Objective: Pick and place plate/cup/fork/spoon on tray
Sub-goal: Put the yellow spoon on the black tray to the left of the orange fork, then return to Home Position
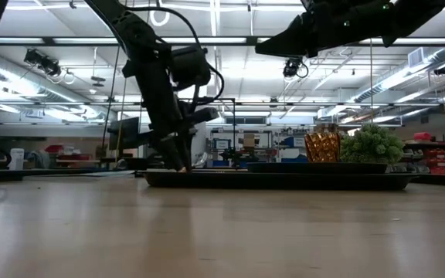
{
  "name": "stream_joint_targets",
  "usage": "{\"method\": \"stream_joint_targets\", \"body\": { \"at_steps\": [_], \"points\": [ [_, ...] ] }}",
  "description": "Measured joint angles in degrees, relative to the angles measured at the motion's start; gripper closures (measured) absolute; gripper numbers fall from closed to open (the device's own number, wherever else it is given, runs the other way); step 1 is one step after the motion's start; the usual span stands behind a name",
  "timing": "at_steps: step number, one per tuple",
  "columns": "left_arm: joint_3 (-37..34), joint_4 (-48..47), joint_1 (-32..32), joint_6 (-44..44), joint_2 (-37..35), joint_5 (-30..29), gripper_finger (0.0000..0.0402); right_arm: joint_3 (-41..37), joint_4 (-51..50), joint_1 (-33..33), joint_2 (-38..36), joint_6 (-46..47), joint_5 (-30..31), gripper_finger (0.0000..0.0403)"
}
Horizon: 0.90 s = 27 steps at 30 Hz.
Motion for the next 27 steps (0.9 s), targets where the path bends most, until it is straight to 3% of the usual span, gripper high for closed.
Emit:
{"method": "stream_joint_targets", "body": {
  "at_steps": [5,14,20,27],
  "points": [
    [0.02,0.44,-0.13,5.78,-0.02,-0.26,0.0283,-0.79,0.76,-0.47,-2.88,1.37,-1.2,0.0349],
    [0.02,4.54,-0.15,20.77,-0.02,-2.8,0.0213,-10.91,3.42,-4.61,-15.14,5.5,-0.7,0.0353],
    [0.02,16.47,-0.76,29.18,0.28,-2.81,0.0221,-16.26,5.41,-6.24,-21.46,10.45,2.56,0.0353],
    [0.02,16.47,-1.9,38.98,0.35,-2.17,0.0249,-19.68,3.07,-2.85,-28.48,14.71,6.96,0.0353]
  ]
}}
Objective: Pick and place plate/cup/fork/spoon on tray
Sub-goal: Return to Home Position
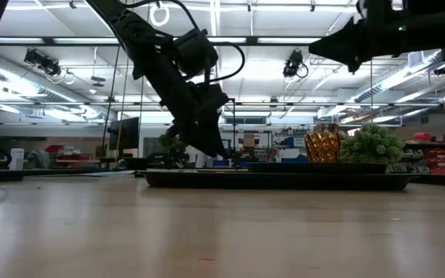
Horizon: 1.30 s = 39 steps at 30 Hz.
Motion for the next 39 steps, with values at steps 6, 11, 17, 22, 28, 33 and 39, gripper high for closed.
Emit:
{"method": "stream_joint_targets", "body": {
  "at_steps": [6,11,17,22,28,33,39],
  "points": [
    [0.0,-1.0,-3.53,3.89,-0.56,1.58,0.026,-4.85,1.34,2.65,-6.22,1.2,-0.45,0.0353],
    [-0.01,-4.12,-7.34,5.87,-3.66,1.77,0.026,-9.8,2.82,3.12,-11.95,2.94,-0.45,0.0353],
    [-0.02,-6.82,-10.62,8.49,-8.13,1.52,0.026,-14.19,2.97,3.01,-18.3,5.09,-0.47,0.0353],
    [-0.68,-7.87,-13.14,10.5,-11.05,1.54,0.026,-16.05,0.3,3.01,-23.78,6.56,-1.27,0.0354],
    [-7.7,-5.11,-15.83,11.52,-18.19,1.63,0.026,-16.05,0.42,3.01,-27.99,7.68,0.98,0.0354],
    [-12.49,-2.36,-17.95,12.18,-26.16,1.95,0.026,-16.05,0.97,3.01,-28.35,6.92,2.37,0.0354],
    [-17.49,2.6,-21.55,14.11,-36.43,1.96,0.026,-16.05,1.29,3.01,-28.32,6.84,2.33,0.0354]
  ]
}}
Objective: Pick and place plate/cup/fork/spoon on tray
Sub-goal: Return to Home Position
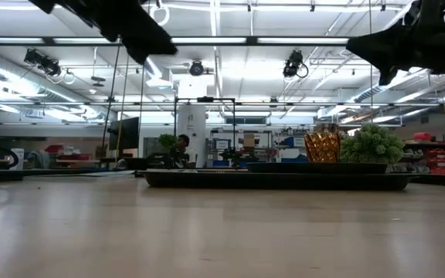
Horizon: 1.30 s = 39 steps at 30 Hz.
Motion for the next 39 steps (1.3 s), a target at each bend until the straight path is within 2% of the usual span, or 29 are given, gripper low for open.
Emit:
{"method": "stream_joint_targets", "body": {
  "at_steps": [6,11,16,22,27,29,35,39],
  "points": [
    [-6.07,5.58,-3.17,-2.28,-9.24,-0.02,0.026,0.0,0.0,0.0,0.11,-0.09,-0.11,0.0354],
    [-7.85,4.39,-5.29,-5.57,-14.89,0.19,0.026,0.0,-0.01,0.0,0.11,-0.09,-0.15,0.0354],
    [-7.84,5.16,-5.58,-8.63,-15.85,0.02,0.026,0.0,0.0,0.0,0.11,-0.09,-0.18,0.0354],
    [-7.73,-0.03,-5.46,-1.65,-15.18,-0.02,0.026,0.0,-0.02,0.0,0.11,-0.09,-0.18,0.0354],
    [-8.93,1.05,-5.84,-2.12,-14.93,-0.02,0.026,0.0,-0.01,0.0,0.11,-0.09,-0.18,0.0354],
    [-12.89,3.28,-6.2,-0.75,-17.38,-0.01,0.026,0.0,-0.02,0.0,0.11,-0.09,-0.18,0.0353],
    [-30.23,20.63,-6.11,-2.23,-28.44,0.58,0.026,0.0,-0.02,0.0,0.11,-0.09,-0.18,0.0353],
    [-37.17,22.11,-5.43,-1.13,-37.65,2.58,0.026,0.0,-0.02,0.0,0.11,-0.09,-0.18,0.0353]
  ]
}}
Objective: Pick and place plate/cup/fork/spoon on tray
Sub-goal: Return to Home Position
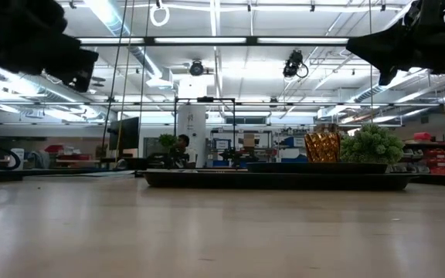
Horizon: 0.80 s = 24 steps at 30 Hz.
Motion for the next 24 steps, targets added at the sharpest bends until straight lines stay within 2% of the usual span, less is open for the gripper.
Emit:
{"method": "stream_joint_targets", "body": {
  "at_steps": [10,14,24],
  "points": [
    [-4.15,-11.4,0.27,7.99,-16.86,1.47,0.026,0.0,0.0,0.0,0.0,0.0,0.0,0.0353],
    [-4.14,-17.75,2.24,8.65,-20.79,1.34,0.026,0.0,-0.02,0.0,0.0,0.0,0.0,0.0353],
    [-4.11,-18.72,5.43,7.1,-27.82,1.16,0.026,0.0,-0.02,0.0,0.01,0.0,0.0,0.0353]
  ]
}}
